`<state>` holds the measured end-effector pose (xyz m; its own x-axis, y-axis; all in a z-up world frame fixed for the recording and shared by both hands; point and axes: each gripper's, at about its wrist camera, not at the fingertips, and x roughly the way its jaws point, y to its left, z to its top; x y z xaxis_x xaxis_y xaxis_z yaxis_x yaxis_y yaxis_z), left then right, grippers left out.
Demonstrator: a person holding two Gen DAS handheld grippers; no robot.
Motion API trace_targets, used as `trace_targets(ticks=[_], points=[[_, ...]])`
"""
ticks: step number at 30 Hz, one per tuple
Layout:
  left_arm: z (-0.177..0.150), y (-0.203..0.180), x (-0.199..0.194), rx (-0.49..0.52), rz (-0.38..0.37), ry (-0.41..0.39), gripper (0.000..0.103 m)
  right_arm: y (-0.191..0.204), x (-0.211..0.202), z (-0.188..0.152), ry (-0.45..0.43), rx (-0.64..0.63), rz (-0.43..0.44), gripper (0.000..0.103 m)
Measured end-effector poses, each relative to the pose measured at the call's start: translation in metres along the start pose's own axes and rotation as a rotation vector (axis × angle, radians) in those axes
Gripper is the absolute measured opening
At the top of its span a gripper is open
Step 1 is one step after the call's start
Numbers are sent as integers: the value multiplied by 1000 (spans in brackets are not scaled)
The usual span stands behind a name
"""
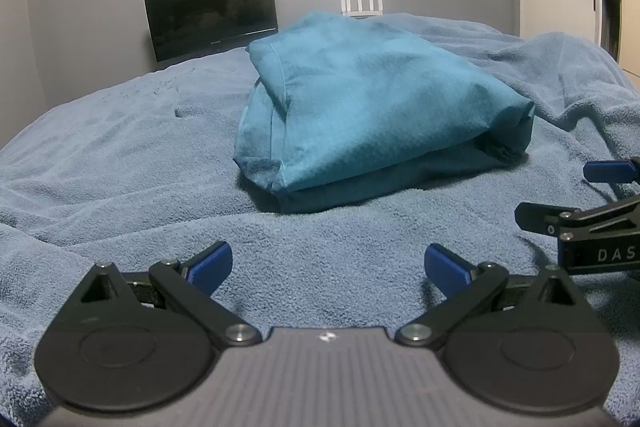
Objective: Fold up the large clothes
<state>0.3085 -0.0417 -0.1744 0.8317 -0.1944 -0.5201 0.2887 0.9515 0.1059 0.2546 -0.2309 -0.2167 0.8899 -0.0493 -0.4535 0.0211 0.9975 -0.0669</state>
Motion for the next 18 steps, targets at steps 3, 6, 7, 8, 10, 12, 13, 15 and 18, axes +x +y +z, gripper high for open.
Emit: trace_targets(ticks=[3,6,7,8,10,12,13,15,18], points=[[0,0,0,0,0,2,103,0,0,0,0,0,0,103],[0,0,0,0,0,2,103,0,0,0,0,-1,-1,103],[0,0,0,1,0,2,103,0,0,0,0,-1,0,103],[0,0,0,1,0,2,103,0,0,0,1,-1,0,103],[0,0,0,1,0,3,103,0,0,0,1,-1,-1,103],[-1,0,0,3,-2,4,103,0,0,0,1,-1,-1,103],[-1,0,0,3,-2,3,103,1,0,0,1,-1,-1,103],[-1,0,0,4,-2,4,103,0,0,0,2,-2,-1,103],[-1,0,1,3,-1,4,103,-1,0,-1,2,-4,0,103]])
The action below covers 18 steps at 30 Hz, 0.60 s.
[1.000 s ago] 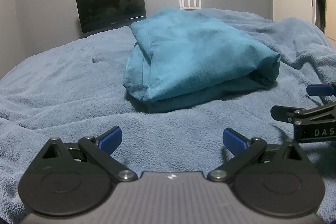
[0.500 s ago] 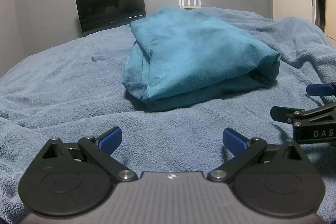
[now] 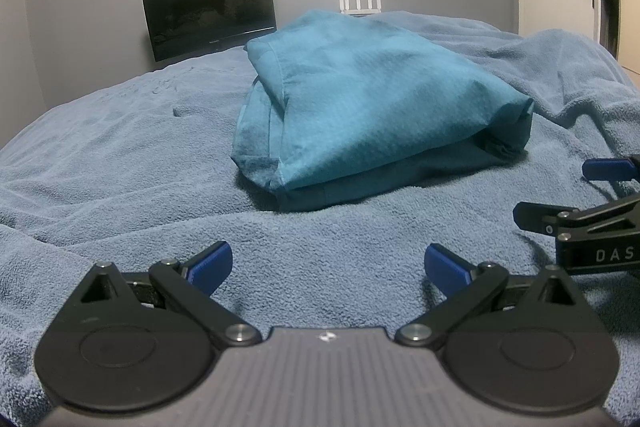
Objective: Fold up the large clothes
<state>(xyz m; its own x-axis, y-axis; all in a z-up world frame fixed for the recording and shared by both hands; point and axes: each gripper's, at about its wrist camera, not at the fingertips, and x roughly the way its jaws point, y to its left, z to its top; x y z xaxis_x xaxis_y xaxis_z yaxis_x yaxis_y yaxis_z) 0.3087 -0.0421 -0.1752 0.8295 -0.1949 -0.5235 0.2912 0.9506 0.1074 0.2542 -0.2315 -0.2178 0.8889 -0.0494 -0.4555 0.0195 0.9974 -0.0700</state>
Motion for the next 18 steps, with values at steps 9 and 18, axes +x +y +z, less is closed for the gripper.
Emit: trace_targets(ticks=[9,18], points=[[0,0,0,0,0,1,103,0,0,0,1,-2,0,103],[0,0,0,0,1,1,103,-2,1,-1,4,-5,3,103]])
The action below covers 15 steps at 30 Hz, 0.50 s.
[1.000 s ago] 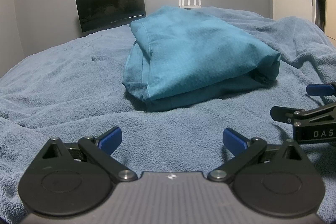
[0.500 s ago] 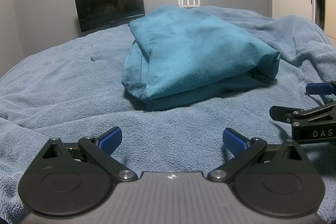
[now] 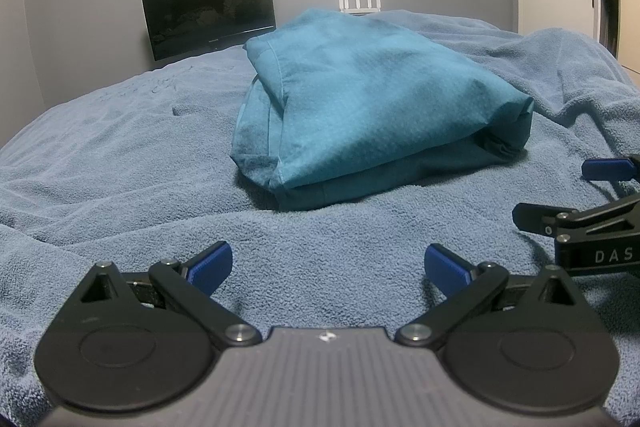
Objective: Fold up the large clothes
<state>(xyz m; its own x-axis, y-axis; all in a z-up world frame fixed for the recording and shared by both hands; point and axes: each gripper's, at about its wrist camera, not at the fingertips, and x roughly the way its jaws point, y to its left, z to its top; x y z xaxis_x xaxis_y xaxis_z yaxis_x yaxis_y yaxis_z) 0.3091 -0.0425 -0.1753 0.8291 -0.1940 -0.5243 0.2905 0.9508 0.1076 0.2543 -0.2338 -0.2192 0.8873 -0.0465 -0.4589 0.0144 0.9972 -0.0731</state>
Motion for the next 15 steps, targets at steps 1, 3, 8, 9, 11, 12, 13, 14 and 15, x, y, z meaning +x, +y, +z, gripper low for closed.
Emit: trace_targets(ticks=[1,3,8,9,11,12,13,14,15], points=[[0,0,0,0,0,0,103,0,0,0,0,0,0,103],[0,0,0,0,0,0,103,0,0,0,0,0,0,103],[1,0,0,0,-1,0,103,1,0,0,1,0,0,103],[1,0,0,0,-2,0,103,1,0,0,1,0,-1,103],[0,0,1,0,-2,0,103,0,0,-1,3,-2,1,103],[0,0,1,2,-2,-1,103,0,0,0,3,-2,1,103],[0,0,1,3,-3,-2,103,0,0,0,3,-2,1,103],[-1,0,2,6,-8,-3,103,0,0,-1,3,-2,1,103],[-2,-1,1,8,-14,-4,103,-1,0,0,3,-3,2,103]])
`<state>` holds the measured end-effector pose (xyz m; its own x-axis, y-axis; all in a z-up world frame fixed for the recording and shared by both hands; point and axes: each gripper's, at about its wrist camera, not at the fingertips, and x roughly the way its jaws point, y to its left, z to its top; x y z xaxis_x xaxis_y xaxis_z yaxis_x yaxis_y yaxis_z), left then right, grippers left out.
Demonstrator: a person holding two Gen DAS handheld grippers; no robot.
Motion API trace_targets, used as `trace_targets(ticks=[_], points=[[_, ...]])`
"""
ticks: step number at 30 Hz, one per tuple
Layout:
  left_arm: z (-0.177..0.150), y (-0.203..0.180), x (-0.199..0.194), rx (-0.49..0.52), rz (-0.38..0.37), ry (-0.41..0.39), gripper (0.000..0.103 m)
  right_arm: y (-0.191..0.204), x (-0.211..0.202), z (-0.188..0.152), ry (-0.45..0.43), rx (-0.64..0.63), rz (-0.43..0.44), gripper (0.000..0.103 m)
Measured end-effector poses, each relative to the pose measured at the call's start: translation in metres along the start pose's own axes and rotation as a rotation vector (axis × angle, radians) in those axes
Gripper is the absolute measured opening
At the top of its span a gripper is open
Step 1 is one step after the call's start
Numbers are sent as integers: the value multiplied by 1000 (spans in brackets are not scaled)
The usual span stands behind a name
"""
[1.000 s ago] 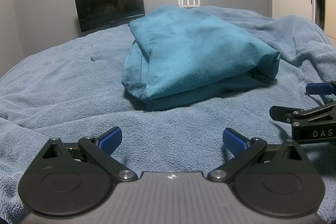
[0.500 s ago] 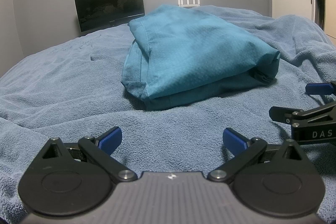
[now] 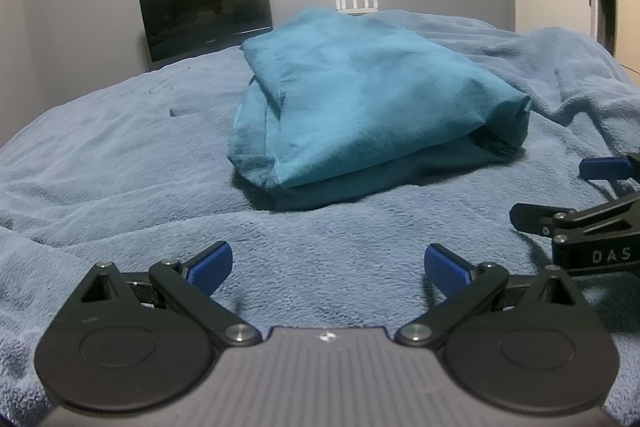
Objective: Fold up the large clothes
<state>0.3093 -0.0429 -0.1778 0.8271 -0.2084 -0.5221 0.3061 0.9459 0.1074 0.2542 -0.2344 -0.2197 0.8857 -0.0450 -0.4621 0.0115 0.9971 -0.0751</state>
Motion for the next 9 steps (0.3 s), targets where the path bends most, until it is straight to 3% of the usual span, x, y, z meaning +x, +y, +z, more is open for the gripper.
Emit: trace_targets(ticks=[9], points=[[-2,1,1,25,-15,15,103,-1,0,0,1,-1,1,103]])
